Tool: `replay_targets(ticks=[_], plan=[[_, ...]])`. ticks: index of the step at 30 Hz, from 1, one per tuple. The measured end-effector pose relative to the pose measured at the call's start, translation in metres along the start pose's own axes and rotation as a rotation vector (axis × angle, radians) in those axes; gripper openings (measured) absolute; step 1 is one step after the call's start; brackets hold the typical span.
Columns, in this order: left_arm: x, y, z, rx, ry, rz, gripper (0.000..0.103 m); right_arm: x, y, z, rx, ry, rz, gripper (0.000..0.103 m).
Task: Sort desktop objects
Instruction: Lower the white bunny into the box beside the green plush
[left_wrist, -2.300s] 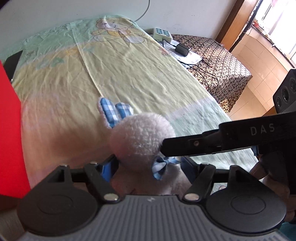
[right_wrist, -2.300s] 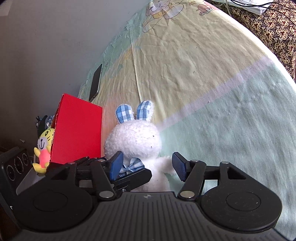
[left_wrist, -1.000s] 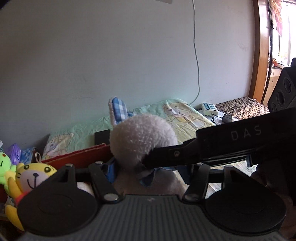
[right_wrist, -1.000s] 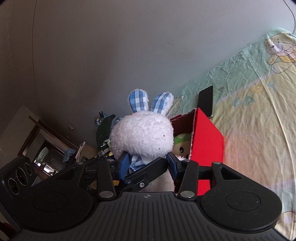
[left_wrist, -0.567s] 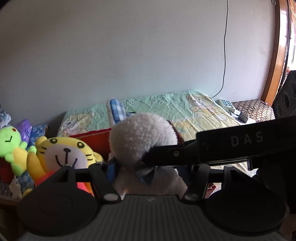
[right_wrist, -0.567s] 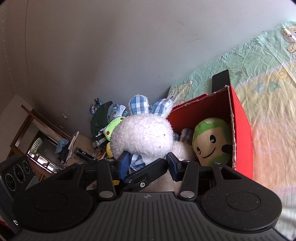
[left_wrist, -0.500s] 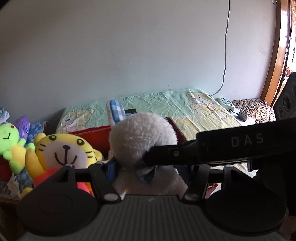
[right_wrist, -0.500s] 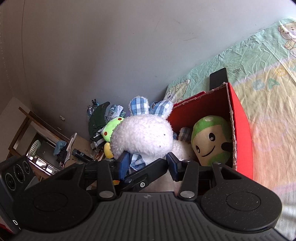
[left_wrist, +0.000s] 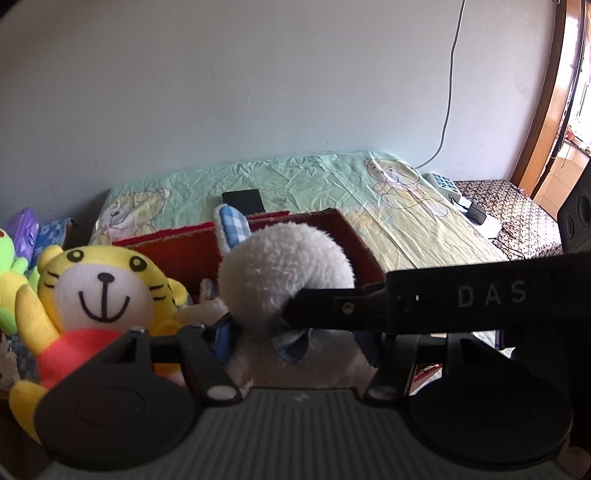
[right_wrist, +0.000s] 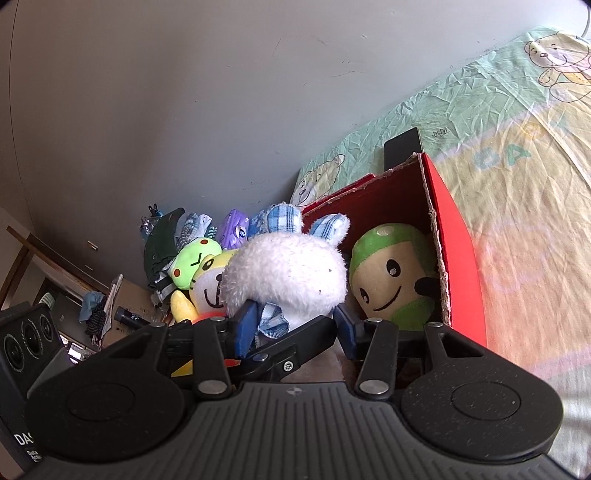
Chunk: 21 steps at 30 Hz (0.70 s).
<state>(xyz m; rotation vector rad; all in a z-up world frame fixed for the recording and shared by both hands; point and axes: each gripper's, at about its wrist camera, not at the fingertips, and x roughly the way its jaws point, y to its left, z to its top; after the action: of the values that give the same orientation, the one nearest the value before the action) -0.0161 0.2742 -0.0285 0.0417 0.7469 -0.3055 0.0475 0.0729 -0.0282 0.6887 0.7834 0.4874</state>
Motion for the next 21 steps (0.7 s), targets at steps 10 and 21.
replay_targets(ticks=[10, 21], plan=[[0.021, 0.019, -0.003, -0.053, 0.052, 0.019, 0.063, 0.029, -0.005, 0.009, -0.006, 0.068, -0.027, 0.050], [0.038, 0.013, 0.006, -0.057, 0.069, -0.004, 0.063, 0.031, -0.004, 0.016, -0.071, 0.074, -0.116, 0.046]])
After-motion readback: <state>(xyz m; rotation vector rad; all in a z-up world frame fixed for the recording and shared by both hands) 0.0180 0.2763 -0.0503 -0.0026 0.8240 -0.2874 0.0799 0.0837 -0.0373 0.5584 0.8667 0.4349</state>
